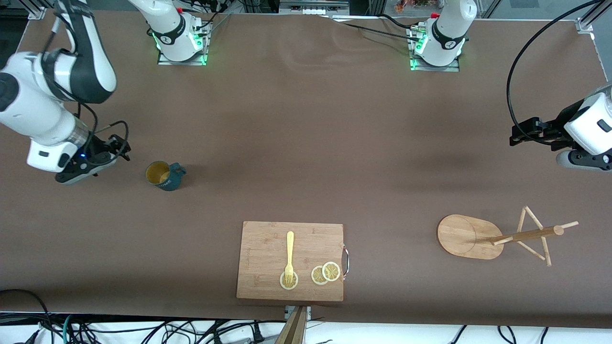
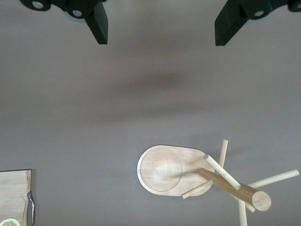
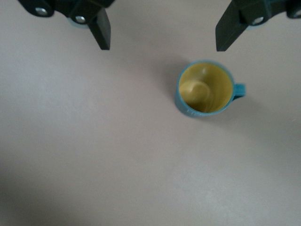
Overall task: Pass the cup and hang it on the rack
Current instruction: 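Lower the right gripper onto the teal mug rim and grasp it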
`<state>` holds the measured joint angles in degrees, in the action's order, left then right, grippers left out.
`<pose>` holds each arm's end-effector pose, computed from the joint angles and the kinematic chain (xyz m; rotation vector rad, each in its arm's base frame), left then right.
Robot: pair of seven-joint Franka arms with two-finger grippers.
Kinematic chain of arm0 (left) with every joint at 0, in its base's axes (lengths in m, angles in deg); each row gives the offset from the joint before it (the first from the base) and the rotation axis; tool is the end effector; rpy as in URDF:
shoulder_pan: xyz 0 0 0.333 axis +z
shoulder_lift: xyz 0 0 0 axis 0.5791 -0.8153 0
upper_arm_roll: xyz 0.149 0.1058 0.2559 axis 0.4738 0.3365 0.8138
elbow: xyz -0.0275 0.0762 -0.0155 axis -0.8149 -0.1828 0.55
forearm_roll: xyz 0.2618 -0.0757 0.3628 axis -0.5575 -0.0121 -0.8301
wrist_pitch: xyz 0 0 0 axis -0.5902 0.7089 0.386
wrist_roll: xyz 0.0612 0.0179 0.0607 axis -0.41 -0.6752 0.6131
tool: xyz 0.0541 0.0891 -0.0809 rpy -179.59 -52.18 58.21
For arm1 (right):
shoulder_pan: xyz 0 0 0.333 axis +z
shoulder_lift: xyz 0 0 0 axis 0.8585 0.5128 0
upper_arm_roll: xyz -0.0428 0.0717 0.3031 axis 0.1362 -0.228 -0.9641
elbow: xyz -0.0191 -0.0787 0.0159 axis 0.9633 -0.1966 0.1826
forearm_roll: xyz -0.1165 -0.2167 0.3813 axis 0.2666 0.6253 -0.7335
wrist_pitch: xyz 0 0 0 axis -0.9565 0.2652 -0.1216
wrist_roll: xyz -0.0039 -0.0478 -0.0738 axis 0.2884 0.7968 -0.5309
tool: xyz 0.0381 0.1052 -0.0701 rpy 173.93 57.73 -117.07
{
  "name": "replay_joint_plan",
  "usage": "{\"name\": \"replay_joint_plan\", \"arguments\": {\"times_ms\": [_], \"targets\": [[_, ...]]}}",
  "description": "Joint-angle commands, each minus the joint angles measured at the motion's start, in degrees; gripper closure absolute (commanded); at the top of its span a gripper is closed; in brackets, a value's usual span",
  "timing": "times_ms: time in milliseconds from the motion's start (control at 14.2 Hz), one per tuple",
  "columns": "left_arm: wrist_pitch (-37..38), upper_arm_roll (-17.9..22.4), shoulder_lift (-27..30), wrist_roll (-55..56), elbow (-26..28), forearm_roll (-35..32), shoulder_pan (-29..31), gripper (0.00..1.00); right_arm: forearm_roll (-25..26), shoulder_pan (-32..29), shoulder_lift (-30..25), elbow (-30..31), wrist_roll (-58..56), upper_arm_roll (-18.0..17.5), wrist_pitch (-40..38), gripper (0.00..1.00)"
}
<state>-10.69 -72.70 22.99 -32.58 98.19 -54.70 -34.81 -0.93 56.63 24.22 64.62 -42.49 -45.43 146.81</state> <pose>0.6692 -0.0119 0.5525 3.1083 -0.1253 -0.1764 0.6367 -0.0090 0.3082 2.9416 0.8602 0.1072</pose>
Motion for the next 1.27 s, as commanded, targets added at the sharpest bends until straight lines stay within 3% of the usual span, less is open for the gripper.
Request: {"name": "replay_joint_plan", "arguments": {"times_ms": [0,281,422,493,704,774,985,1196], "targets": [[1.3,0.2,-1.0,0.0,-2.2,-1.3,-0.5,0.0,0.4,-0.2,4.3,2.4,0.6,-0.3,7.4,0.02],[1.3,0.2,-1.0,0.0,-2.2,-1.2,-0.5,0.0,0.3,-0.1,9.4,2.5,1.1,-1.4,13.4,0.14],[1.3,0.2,-1.0,0.0,-2.2,-1.2,-0.5,0.0,0.3,-0.1,11.4,2.5,1.4,-1.5,15.8,0.26],[1.3,0.2,-1.0,0.0,-2.2,-1.2,-0.5,0.0,0.3,-0.2,11.8,2.5,1.8,-1.6,16.0,0.37],[1.3,0.2,-1.0,0.0,-2.2,-1.2,-0.5,0.0,0.3,-0.2,12.3,2.8,2.0,-1.9,15.8,0.88],[1.3,0.2,-1.0,0.0,-2.2,-1.2,-0.5,0.0,0.3,-0.2,12.3,2.8,2.0,-1.9,15.6,0.99],[1.3,0.2,-1.0,0.0,-2.2,-1.2,-0.5,0.0,0.3,-0.1,12.2,2.5,2.0,-1.9,14.8,1.0],[1.3,0.2,-1.0,0.0,-2.2,-1.2,-0.5,0.0,0.4,-0.1,11.0,0.0,5.0,-2.9,9.0,1.0]]}}
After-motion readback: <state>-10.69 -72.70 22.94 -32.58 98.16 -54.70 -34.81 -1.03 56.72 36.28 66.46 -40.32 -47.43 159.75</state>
